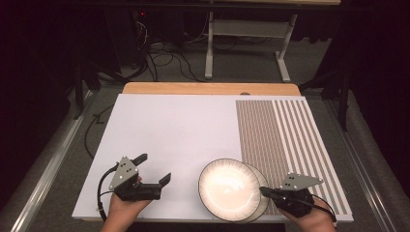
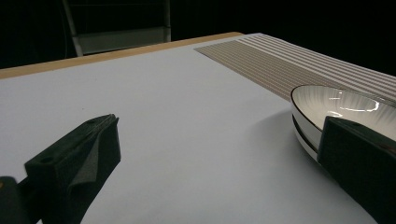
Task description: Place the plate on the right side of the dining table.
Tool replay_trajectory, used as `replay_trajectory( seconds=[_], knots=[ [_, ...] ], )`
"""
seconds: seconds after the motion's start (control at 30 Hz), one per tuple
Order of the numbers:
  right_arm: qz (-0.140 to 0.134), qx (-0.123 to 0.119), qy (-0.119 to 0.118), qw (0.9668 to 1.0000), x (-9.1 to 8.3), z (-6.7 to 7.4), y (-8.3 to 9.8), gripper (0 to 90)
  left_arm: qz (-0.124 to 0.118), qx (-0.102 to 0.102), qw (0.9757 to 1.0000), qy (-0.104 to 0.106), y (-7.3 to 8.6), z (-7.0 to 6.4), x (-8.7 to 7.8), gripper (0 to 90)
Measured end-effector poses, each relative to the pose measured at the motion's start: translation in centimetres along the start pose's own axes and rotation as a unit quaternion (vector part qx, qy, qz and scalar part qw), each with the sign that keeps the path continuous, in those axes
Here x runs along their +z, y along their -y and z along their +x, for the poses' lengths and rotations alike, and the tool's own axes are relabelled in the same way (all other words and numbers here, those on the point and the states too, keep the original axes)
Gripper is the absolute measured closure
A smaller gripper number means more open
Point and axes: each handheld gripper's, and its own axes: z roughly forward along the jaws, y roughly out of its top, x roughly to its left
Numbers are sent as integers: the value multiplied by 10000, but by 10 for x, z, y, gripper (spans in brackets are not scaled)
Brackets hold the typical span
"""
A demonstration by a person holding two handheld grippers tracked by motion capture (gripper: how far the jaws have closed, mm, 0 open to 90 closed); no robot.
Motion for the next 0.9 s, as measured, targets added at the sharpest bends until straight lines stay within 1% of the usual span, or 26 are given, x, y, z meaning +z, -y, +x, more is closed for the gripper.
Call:
replay_trajectory(
  seconds=[0.2,0.43,0.6,0.63,0.73,0.77,0.83,0.87,0.9],
  knots=[
    [8,-14,8,10000,0,0,0,900,0,43,10000,6,0,-1,0,2],
    [34,-50,22,10000,2,1,0,900,1,22,10000,7,0,0,0,2],
    [50,-48,-30,10000,3,2,-1,900,19,21,10000,38,0,-1,1,2],
    [54,-82,-56,9999,4,2,-1,900,33,24,10000,51,0,-2,1,2],
    [134,-165,-86,9997,9,7,-3,900,41,-23,9999,153,-1,-4,3,2],
    [121,-163,-99,9997,10,8,-3,900,48,-43,9997,230,-2,-6,4,2],
    [145,-191,-118,9996,12,10,-4,900,64,-38,9995,294,-3,-9,6,2],
    [144,-210,-126,9996,12,10,-5,900,78,-56,9993,359,-4,-13,8,2],
    [143,-231,-143,9995,14,11,-5,900,91,-90,9988,466,-6,-19,12,2]
  ],
)
